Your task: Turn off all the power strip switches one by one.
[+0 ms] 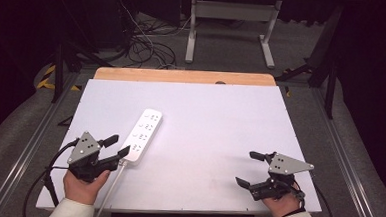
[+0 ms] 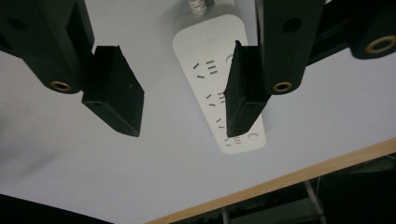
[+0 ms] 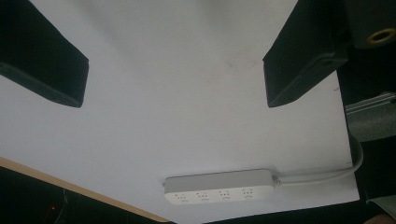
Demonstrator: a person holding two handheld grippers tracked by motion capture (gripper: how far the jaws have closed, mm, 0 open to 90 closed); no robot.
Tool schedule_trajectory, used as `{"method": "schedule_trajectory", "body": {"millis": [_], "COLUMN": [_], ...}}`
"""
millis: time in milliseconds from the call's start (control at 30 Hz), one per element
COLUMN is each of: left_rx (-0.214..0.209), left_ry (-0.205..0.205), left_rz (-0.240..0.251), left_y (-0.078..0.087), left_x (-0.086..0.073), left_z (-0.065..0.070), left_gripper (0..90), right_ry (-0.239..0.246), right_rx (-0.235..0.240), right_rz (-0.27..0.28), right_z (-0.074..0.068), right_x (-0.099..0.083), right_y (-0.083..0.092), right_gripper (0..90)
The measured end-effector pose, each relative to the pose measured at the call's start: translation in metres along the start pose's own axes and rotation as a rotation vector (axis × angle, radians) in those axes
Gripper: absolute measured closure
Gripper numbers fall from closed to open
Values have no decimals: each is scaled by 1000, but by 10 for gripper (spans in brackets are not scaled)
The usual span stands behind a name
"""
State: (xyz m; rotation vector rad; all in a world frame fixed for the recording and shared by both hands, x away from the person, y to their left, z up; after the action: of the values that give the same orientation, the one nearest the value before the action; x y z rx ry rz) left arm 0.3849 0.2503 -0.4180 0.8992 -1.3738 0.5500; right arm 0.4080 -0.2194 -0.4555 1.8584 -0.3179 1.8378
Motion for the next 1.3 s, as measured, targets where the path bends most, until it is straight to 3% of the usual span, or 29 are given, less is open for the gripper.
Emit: {"method": "schedule_trajectory", "body": {"millis": [367, 400, 667, 867, 1067, 1167, 1200, 1233, 1300], "left_rx": [-4, -4, -6, -20, -21, -14, -14, -10, -29], "left_ry": [-4, 13, 27, 29, 35, 33, 41, 46, 75], "left_rz": [-16, -14, -33, -89, -102, -134, -152, -168, -194], "left_y": [-20, -21, -32, -43, -47, -46, -46, -46, -46], "left_x": [5, 5, 3, -2, -3, -4, -4, -4, -5], "left_z": [-7, -7, -15, -23, -24, -27, -28, -29, -30], "left_gripper": [472, 473, 471, 469, 473, 506, 589, 589, 701], "right_ry": [1, 1, 0, 0, -3, -4, -5, -5, -4], "right_rx": [5, 5, 9, 11, 12, 12, 13, 13, 13], "right_rz": [-2, -2, -4, -6, -5, -5, -5, -5, -6], "right_z": [0, 0, 0, 0, 0, 0, 0, 0, 0], "right_x": [0, 0, -1, -1, -1, -1, -1, -1, -1], "right_y": [0, 0, -1, -1, 0, 0, -1, -1, -1], "right_gripper": [71, 71, 71, 71, 71, 71, 71, 71, 71]}}
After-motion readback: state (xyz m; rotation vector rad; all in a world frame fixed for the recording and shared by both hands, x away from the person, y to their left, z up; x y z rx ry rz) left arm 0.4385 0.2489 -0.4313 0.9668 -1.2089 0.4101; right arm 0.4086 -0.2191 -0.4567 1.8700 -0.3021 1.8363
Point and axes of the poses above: each handheld gripper's, and its own axes: y roughly backward along the jaws, x roughly out of its top, z roughly to its right, the point moved 2 cm from there along -y, roughly forward along the jaws, and after that the axes turned 13 degrees about z, right-handed, at the moved point
